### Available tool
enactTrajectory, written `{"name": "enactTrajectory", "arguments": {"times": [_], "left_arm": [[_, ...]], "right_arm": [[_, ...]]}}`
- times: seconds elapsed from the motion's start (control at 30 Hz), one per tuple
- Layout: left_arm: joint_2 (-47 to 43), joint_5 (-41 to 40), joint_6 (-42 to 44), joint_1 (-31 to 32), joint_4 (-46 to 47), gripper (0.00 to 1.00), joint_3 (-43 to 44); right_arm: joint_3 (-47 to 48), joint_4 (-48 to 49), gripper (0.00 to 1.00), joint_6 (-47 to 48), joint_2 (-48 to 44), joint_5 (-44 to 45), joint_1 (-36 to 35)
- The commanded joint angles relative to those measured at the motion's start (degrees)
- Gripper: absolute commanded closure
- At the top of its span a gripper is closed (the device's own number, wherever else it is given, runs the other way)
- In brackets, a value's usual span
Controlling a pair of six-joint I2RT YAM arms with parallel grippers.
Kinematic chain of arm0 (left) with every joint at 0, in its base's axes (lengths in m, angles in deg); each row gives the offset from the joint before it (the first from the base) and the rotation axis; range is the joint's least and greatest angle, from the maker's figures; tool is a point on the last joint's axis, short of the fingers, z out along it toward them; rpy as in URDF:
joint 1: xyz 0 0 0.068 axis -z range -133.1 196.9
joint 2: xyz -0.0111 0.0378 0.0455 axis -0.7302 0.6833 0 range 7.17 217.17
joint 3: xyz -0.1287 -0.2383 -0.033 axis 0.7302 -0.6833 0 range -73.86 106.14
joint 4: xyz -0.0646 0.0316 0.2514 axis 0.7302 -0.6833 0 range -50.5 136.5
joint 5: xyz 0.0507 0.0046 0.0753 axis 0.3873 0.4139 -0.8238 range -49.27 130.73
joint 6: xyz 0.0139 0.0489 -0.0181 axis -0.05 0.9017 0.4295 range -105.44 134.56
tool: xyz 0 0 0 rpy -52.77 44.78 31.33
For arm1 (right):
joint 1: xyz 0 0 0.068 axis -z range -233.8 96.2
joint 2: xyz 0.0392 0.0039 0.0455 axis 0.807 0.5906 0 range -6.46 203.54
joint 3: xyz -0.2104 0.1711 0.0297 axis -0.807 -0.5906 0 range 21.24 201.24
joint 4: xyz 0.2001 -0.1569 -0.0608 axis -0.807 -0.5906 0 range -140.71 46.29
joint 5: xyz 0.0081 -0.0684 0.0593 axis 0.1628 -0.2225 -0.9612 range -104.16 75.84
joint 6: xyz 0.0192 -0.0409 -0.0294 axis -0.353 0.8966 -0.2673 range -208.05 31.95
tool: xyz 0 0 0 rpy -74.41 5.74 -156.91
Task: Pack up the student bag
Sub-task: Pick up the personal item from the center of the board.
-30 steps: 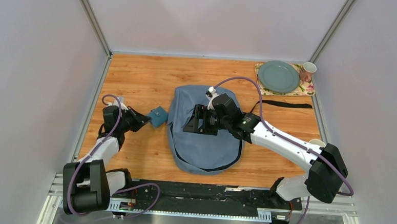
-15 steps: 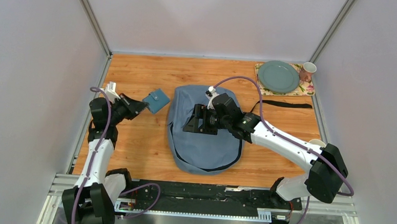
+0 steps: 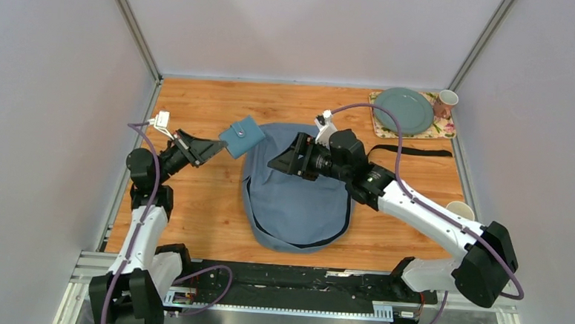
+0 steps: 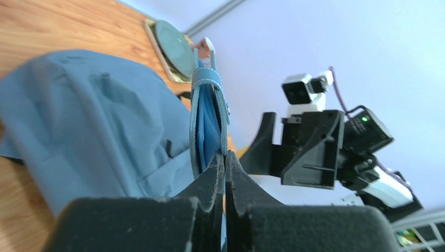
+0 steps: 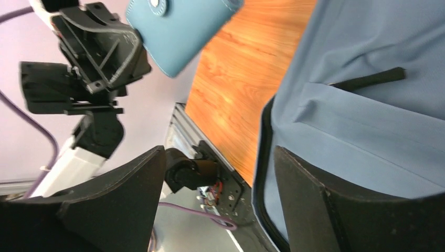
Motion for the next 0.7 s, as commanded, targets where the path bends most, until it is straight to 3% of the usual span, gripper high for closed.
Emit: {"name": "enactTrajectory", "arguments": {"times": [0.0,0.33,0.67], "left_arm": [[0.1,-1.32,-8.2,4.25,14.42,1.0,-1.78],[-1.04,-8.18,-13.22,7.42,21.19,1.0,-5.65],[-0.95,-11.34,-20.06,9.27,29.8,1.0,-8.99]], "right_arm": [[-5.36,19.2,0.22,-9.69,0.01,-1.04,-0.76],[-8.53,35.01,0.22,-15.23,3.08,1.52,-1.64],[-8.0,38.81,0.23,-18.23,6.6,4.07,-1.99]]}}
